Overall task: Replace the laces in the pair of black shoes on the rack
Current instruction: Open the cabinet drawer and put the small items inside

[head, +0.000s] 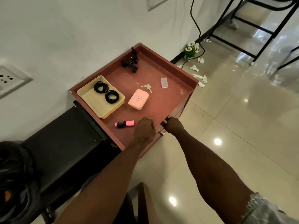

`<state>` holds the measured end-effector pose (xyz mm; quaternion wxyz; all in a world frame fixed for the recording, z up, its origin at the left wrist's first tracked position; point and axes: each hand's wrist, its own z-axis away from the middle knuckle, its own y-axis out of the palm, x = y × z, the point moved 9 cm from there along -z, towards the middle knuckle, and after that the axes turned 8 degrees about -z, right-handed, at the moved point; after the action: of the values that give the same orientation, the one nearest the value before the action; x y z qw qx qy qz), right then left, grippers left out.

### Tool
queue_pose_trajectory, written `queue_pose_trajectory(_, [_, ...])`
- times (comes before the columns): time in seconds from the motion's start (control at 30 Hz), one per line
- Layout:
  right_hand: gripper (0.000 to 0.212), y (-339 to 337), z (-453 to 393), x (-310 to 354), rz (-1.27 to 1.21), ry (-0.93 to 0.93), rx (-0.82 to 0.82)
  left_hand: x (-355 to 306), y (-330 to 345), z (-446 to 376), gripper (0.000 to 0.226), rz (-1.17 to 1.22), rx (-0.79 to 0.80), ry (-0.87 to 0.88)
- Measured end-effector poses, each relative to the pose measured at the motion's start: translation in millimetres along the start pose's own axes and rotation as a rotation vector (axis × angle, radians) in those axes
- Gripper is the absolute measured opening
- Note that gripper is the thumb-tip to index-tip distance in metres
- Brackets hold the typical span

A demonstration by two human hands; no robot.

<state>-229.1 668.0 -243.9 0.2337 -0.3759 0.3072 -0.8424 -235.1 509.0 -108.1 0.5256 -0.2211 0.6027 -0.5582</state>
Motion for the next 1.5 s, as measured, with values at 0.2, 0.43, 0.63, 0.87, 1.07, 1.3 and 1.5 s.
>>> queue_pose_trajectory(0.2, [0.032, 6, 9, -1, -0.047, -0.014, -0.010, 5, 12, -1, 0.019, -0.074, 0.076, -0.051])
queue_pose_trajectory(0.43, [0.031, 0, 19, -4, -0.114, 0.023, -0.009, 2, 21, 14, 0.031, -0.217, 0.115, 0.022])
queue_pose_trajectory(0.63, [0.041, -7, 49, -47, -0.188, 0.048, -0.058, -7, 21, 18, 0.026, -0.259, 0.167, -0.002])
queue_pose_trajectory(0.87, [0.034, -28, 116, -149, -0.449, 0.268, -0.113, -22, 33, 31, 0.042, -0.438, 0.105, -0.084])
queue_pose_trajectory(1.07, [0.074, -30, 159, -201, -0.653, 0.603, -0.289, -17, 30, 29, 0.037, -0.386, 0.077, -0.090])
queue_pose_trajectory(1.3, [0.064, -70, 184, -173, -0.569, 0.677, -0.647, -14, 21, 28, 0.034, -0.290, 0.103, -0.037])
queue_pose_trajectory(1.5, [0.034, -96, 173, -20, -0.396, -0.083, -0.828, -9, 6, 26, 0.019, -0.098, 0.026, 0.031])
